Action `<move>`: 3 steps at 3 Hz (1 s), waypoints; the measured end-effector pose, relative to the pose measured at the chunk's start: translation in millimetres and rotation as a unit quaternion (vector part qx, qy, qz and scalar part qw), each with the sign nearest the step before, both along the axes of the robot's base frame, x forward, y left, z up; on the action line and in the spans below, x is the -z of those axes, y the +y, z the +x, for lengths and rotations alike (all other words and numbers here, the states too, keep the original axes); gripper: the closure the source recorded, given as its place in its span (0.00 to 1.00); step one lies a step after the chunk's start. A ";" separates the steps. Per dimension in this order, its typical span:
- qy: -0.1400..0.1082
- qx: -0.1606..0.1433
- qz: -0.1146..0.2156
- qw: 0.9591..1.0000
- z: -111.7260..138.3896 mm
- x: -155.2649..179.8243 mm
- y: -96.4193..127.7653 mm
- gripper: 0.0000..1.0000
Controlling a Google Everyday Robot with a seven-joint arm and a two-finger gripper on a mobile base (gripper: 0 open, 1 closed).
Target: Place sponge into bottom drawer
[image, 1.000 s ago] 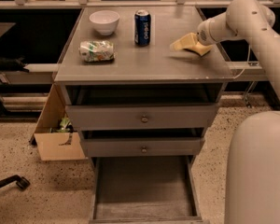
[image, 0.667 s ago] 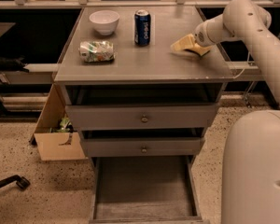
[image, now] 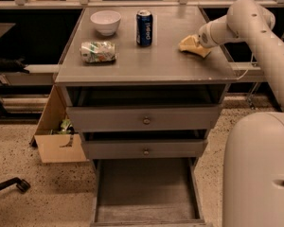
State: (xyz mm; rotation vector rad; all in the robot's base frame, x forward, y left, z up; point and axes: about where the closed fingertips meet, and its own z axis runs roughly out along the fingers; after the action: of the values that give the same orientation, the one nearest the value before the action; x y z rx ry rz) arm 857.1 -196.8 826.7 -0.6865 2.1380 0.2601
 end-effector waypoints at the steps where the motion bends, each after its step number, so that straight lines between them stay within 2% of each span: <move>1: -0.024 -0.002 0.003 1.000 -5.2 -20.4 0.0 0.88; 2: -0.066 0.026 0.022 0.997 -33.3 -64.4 -18.2 1.00; 3: -0.076 0.045 0.035 0.995 -56.9 -79.5 -36.8 1.00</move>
Offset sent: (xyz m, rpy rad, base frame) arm -0.0676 -0.0311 0.1047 0.0673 -0.2210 -0.1045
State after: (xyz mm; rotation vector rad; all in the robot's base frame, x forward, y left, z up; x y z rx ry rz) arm 800.3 -233.6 906.1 -0.5499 1.9985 0.2253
